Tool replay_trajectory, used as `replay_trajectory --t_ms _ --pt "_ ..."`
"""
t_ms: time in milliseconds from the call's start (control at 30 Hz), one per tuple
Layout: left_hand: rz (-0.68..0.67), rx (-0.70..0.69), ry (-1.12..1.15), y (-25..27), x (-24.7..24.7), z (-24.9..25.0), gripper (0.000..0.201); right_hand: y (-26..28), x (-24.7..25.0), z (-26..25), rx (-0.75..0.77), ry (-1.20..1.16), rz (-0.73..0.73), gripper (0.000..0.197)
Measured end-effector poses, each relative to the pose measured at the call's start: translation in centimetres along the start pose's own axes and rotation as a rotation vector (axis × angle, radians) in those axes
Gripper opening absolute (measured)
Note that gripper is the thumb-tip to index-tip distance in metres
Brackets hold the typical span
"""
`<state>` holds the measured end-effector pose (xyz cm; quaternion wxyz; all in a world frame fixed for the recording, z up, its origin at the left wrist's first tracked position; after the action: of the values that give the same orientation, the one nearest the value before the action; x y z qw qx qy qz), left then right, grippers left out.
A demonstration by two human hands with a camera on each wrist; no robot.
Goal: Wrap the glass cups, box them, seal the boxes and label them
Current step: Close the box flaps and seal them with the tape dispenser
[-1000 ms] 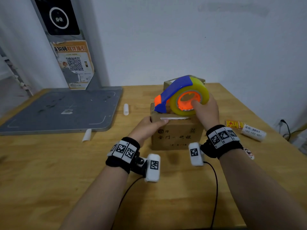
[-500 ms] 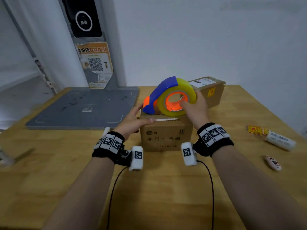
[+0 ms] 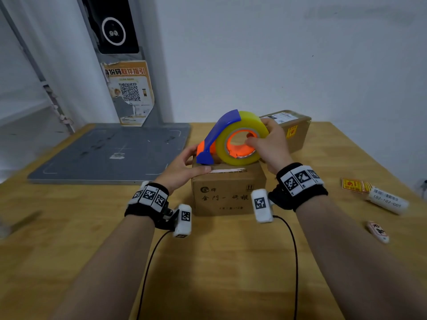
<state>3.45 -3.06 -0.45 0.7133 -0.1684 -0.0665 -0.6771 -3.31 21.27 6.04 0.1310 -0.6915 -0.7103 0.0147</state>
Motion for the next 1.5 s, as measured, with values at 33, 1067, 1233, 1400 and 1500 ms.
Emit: replay_trajectory --t_ms 33,1067,1233,1400,1500 --pt "0.0 0.005 0.004 0.0 0.0 -0.1 0.083 -0.1 0.0 -0.1 0.003 0.009 -0.01 0.047" --pt "0.016 -0.043 0.097 0.2 -0.5 -0.1 0.061 -0.9 15.4 3.7 0.044 -0.209 0.297 0.06" --pt "0.04 -0.048 0.115 0.3 -0.6 0.0 0.064 -0.9 15.8 7.3 -0.024 -0.224 0.294 0.063" --pt "0.075 -0.049 0.139 0.6 -0.7 0.0 0.061 -1.8 15.5 8.6 -0.074 -0.275 0.286 0.068" --pt "0.075 -0.044 0.138 0.7 -0.8 0.1 0.061 -2.2 15.2 8.8 -0.08 -0.272 0.272 0.067"
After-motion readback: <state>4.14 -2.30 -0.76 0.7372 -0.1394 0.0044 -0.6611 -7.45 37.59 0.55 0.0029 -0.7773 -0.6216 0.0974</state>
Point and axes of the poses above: each hand's wrist, its own y-axis away from the middle knuckle, its own x-axis out of the back of the hand, z = x × y, the point moved 6 cm from there along -y, towards the middle knuckle, and after that the axes turned 4 degrees about -x, right-handed, at the moved point
